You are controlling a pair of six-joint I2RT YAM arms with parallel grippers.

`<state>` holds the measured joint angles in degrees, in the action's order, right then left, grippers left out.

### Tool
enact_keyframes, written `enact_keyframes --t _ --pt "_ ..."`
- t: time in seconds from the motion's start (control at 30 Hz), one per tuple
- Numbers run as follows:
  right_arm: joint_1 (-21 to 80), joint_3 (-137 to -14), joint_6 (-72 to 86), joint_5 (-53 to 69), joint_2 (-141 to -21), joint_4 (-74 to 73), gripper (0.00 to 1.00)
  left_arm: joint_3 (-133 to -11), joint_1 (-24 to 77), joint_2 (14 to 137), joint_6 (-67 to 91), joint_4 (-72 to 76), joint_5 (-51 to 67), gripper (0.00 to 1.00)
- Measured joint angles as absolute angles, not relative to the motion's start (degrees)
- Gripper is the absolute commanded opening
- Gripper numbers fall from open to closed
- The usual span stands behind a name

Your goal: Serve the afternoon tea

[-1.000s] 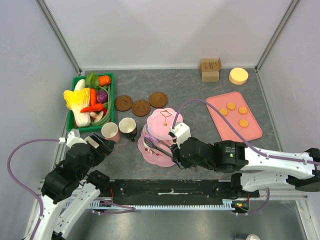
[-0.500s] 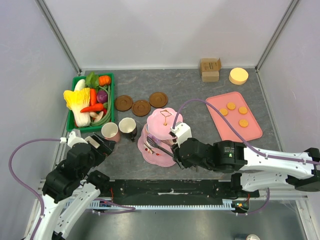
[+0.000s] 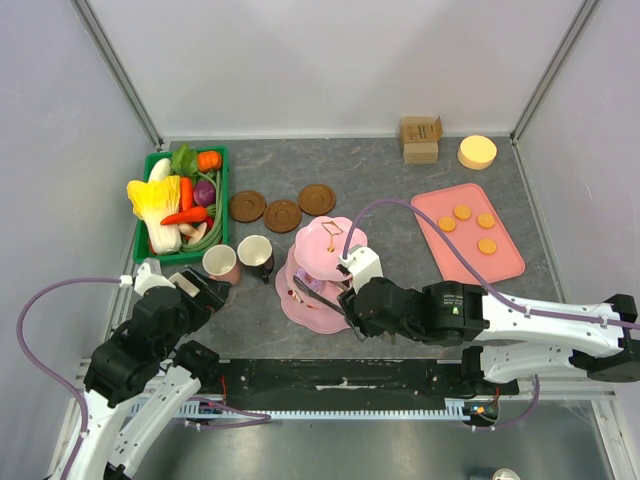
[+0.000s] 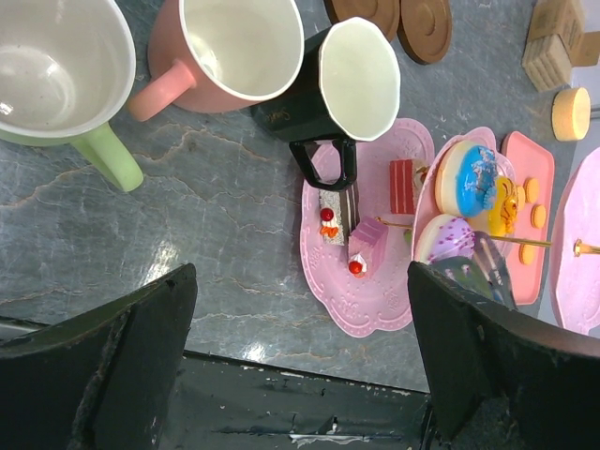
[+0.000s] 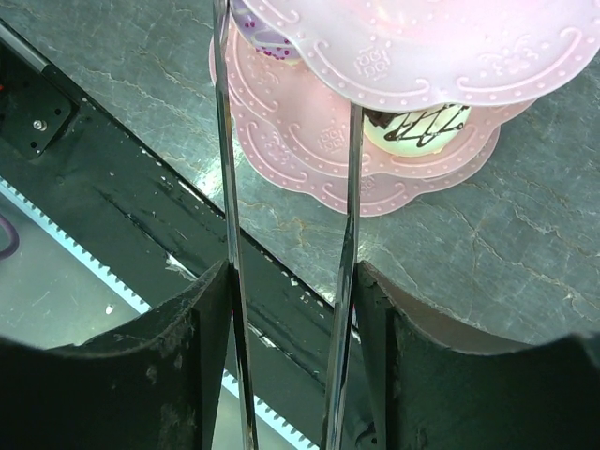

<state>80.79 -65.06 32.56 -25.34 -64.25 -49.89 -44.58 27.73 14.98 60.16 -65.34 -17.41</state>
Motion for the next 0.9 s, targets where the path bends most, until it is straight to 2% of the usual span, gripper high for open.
enact_keyframes --t 0.9 --pt "80.79 -62.96 32.62 -23.79 -59.18 -48.84 0.62 -43.66 27.73 14.13 60.14 -64.58 -16.36 0.99"
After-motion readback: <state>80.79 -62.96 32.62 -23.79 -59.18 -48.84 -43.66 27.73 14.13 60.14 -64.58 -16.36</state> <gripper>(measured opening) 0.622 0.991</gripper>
